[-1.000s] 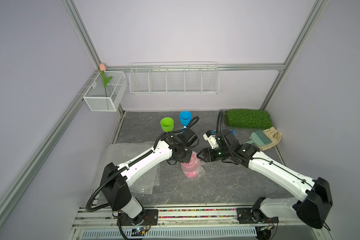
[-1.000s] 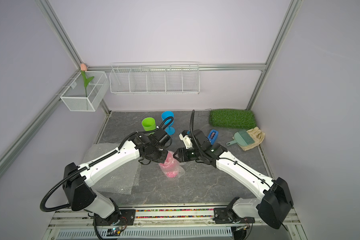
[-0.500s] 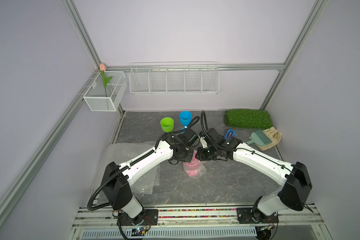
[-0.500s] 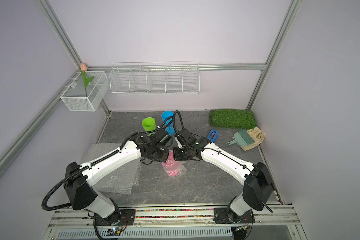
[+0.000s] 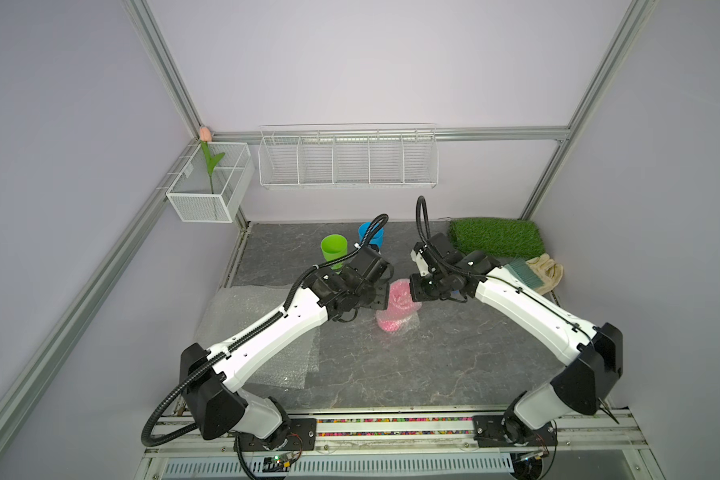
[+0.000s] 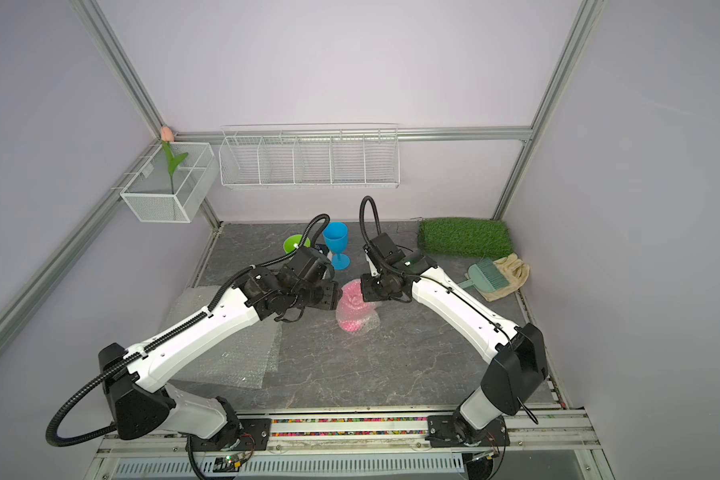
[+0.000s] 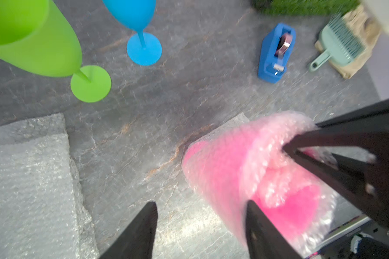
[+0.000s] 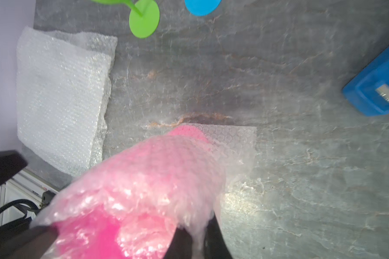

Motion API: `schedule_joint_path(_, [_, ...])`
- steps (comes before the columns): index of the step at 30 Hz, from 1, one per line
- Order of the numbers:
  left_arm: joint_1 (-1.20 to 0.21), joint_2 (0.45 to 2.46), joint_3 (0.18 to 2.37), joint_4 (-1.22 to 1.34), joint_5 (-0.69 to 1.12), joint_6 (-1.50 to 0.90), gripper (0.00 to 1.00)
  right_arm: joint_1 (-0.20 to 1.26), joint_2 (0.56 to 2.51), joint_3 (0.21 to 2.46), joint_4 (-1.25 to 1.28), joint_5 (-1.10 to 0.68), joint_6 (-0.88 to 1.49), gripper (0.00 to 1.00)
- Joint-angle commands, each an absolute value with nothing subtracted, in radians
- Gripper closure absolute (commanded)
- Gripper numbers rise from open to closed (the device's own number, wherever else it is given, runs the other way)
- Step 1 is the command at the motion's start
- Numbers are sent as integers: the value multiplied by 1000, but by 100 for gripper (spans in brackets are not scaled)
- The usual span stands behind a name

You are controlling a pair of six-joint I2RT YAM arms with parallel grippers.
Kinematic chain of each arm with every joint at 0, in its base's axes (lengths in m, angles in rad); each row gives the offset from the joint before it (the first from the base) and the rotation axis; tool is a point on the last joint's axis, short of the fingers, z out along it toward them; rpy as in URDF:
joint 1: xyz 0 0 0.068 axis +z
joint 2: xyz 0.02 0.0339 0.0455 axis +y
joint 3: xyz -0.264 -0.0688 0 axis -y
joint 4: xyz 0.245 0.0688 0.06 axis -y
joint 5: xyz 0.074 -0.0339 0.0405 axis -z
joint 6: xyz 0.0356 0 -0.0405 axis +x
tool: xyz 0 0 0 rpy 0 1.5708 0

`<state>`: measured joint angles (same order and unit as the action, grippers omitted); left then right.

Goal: Wrap wine glasses in bubble wrap
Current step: Pick up the bubble wrap from the center of the board, then place the bubble wrap at the center of the board.

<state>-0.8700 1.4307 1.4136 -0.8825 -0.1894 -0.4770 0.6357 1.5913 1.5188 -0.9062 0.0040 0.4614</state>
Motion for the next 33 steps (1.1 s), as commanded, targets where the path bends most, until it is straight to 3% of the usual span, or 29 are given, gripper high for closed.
schedule_joint_path(1, [-808, 1373, 1354, -949, -272, -467, 38, 514, 1651, 1614, -1024, 52, 368, 92])
schedule_joint_path(11, [-665, 1283, 1194, -900, -212, -444, 39, 329, 1950, 1994, -1122, 66, 251, 93])
schedule_joint_path(21, [-551, 1257, 1089, -884, -170, -426, 40, 215, 2331, 2518, -1281, 62, 186, 93])
schedule_joint_path(27, [-527, 1283, 1060, -869, -143, -425, 41, 173, 2407, 2553, -1215, 39, 180, 93])
schedule_joint_path(30, [-522, 1299, 1061, -878, -146, -417, 41, 172, 2425, 2551, -1192, 39, 174, 84])
schedule_joint_path(33, [-512, 1304, 1064, -882, -147, -412, 41, 170, 2418, 2551, -1176, 36, 175, 65])
